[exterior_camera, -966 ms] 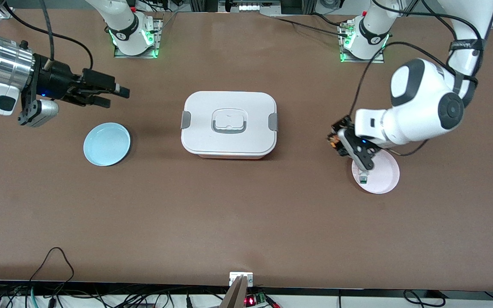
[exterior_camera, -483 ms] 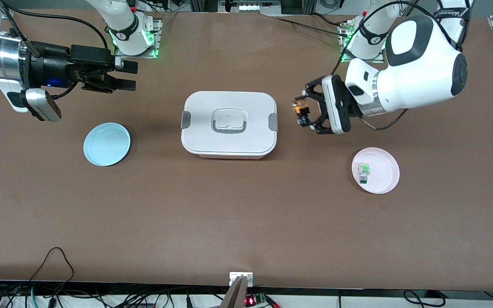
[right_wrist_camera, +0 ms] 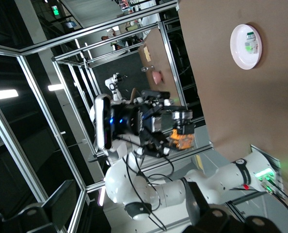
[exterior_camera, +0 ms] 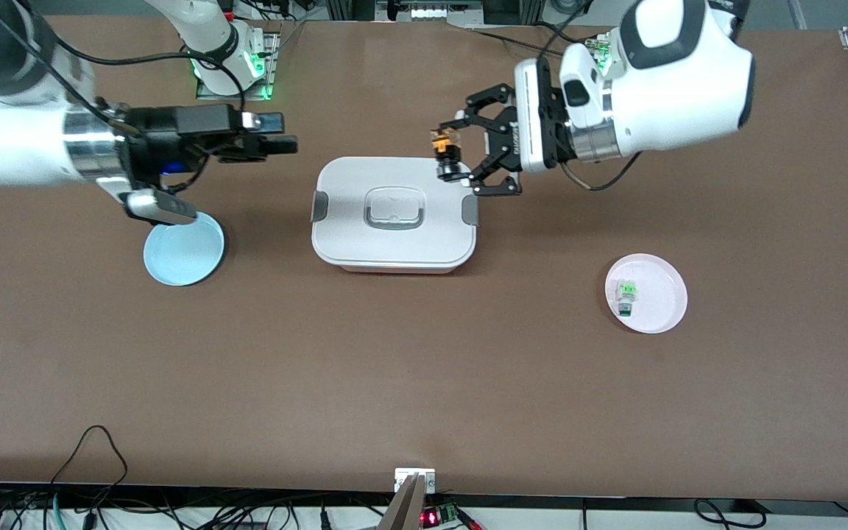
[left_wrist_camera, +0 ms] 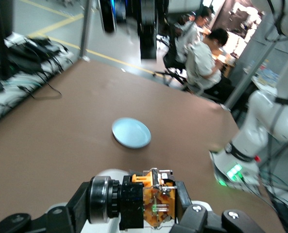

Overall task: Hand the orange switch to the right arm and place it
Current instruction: 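Lift the switch with the left gripper while the right gripper approaches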

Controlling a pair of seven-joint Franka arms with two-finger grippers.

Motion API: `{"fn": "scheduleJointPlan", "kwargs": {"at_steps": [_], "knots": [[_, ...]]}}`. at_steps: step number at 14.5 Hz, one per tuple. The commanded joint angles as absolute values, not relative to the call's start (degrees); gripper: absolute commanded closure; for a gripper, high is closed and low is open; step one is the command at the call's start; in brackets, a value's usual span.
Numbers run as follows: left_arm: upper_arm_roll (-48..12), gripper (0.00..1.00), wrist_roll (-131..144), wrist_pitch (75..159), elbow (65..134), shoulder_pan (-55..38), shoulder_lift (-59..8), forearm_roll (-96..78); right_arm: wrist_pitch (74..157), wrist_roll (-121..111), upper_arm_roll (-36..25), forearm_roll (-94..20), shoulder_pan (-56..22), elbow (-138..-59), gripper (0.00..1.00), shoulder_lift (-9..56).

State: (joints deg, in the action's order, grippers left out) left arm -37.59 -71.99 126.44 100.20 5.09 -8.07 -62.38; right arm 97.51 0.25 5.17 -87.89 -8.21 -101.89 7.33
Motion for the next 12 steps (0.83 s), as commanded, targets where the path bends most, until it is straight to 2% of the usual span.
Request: {"fn": "scheduleJointPlan", "kwargs": {"at_steps": [1,6,12], "knots": [[-40.43,0.69,-73.74,132.97,100.46,5.54,-7.38,-65.57,100.11,-4.38,5.01,-96.82,-12.11,-108.09,0.00,6.42],[-40.69,0.69,-74.09,133.59,100.37,5.27,-7.65,-68.03,101.34,-10.35,5.01,-104.48,-15.73,-113.46,0.00,7.03],[-40.69,0.69,-74.09,133.59,100.37,5.19,-7.82,-68.03,105.20,-11.34,5.01,-111.34,-20.91,-113.56,0.00,8.96]]}}
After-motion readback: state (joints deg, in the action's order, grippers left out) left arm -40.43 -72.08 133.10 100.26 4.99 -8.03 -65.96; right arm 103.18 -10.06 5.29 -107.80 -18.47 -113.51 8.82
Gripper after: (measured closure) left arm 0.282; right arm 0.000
